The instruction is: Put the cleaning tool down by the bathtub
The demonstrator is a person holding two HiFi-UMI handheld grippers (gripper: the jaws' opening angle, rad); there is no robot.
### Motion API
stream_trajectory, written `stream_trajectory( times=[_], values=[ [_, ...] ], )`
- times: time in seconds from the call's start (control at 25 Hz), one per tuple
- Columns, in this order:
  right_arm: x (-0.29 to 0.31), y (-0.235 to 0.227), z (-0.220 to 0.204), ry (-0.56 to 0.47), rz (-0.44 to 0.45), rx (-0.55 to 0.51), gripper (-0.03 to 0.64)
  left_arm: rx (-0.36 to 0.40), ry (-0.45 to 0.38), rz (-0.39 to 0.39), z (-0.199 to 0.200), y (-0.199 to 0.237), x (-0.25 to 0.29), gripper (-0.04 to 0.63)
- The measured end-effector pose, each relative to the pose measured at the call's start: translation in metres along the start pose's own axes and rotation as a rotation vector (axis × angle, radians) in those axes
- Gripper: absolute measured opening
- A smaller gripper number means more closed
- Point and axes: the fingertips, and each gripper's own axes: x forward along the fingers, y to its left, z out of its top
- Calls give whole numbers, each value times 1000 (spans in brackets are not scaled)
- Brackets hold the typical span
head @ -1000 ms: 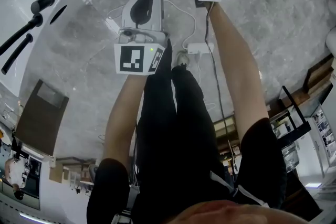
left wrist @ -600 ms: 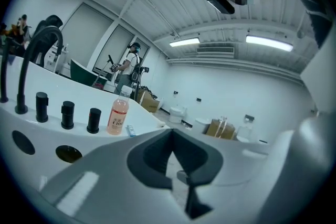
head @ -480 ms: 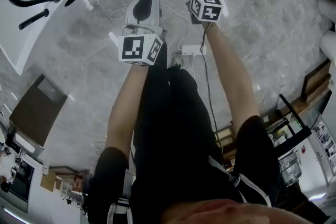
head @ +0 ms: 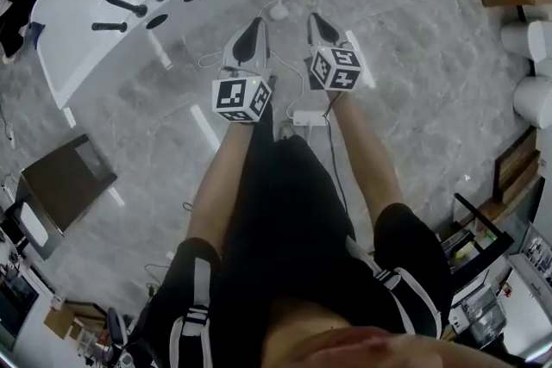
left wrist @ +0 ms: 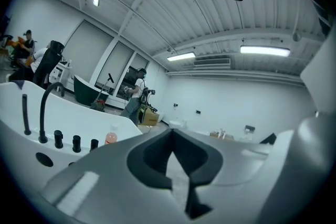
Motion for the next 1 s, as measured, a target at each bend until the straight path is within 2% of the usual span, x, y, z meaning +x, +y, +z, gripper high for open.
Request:
stream_trajectory(
  times=[0.16, 0.44, 0.84, 1.0],
  values=[
    [-57, 20, 54, -97, 32, -39, 0, 20, -32, -2, 36, -35, -22, 8],
    [-171, 53, 97, -190, 51, -93, 0, 88, 5, -59, 69, -108, -83, 8],
    [-280, 70, 106, -266, 32, -84, 0, 115, -55, -74, 106, -143, -152, 9],
    [-301, 77, 105, -286, 31, -98, 0, 140, -49, -87, 104, -150, -171, 8]
  ],
)
